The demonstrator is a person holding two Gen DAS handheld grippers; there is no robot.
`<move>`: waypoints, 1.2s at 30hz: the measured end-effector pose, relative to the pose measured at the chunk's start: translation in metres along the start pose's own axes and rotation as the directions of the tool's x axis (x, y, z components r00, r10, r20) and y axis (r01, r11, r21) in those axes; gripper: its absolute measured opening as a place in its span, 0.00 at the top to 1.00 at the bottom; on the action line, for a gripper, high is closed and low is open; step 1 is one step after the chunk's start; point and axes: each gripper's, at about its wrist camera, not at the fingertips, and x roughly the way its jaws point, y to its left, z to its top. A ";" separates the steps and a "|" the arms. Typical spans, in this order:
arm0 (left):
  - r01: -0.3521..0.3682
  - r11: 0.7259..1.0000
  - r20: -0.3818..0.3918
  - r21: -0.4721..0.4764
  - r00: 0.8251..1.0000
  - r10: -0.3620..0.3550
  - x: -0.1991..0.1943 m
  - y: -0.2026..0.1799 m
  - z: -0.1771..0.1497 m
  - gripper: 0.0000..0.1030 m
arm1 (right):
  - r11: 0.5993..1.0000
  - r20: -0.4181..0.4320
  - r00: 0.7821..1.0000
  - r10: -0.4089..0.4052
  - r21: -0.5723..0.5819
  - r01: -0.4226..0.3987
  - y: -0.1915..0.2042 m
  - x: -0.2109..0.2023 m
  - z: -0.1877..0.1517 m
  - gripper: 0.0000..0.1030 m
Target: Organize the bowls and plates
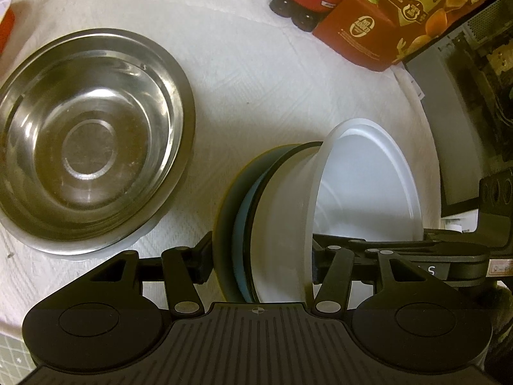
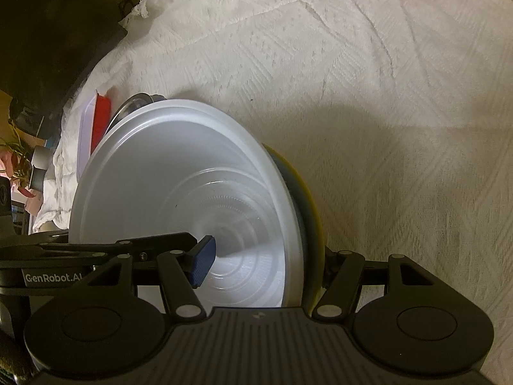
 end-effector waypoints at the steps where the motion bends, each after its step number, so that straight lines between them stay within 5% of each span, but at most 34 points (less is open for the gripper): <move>1: 0.001 1.000 0.002 -0.001 1.000 -0.001 0.000 0.000 0.000 0.44 | 1.000 0.002 1.000 -0.001 0.001 0.001 0.000 0.000 0.000 0.38; 24: 0.016 1.000 0.004 -0.026 1.000 -0.016 -0.009 0.005 -0.003 0.45 | 0.998 -0.035 0.998 -0.054 -0.027 0.053 0.017 0.001 0.009 0.39; 36: 0.055 0.998 0.092 -0.003 0.994 -0.054 -0.077 0.007 0.034 0.44 | 0.994 0.036 0.998 -0.057 -0.088 0.060 0.068 -0.040 0.042 0.38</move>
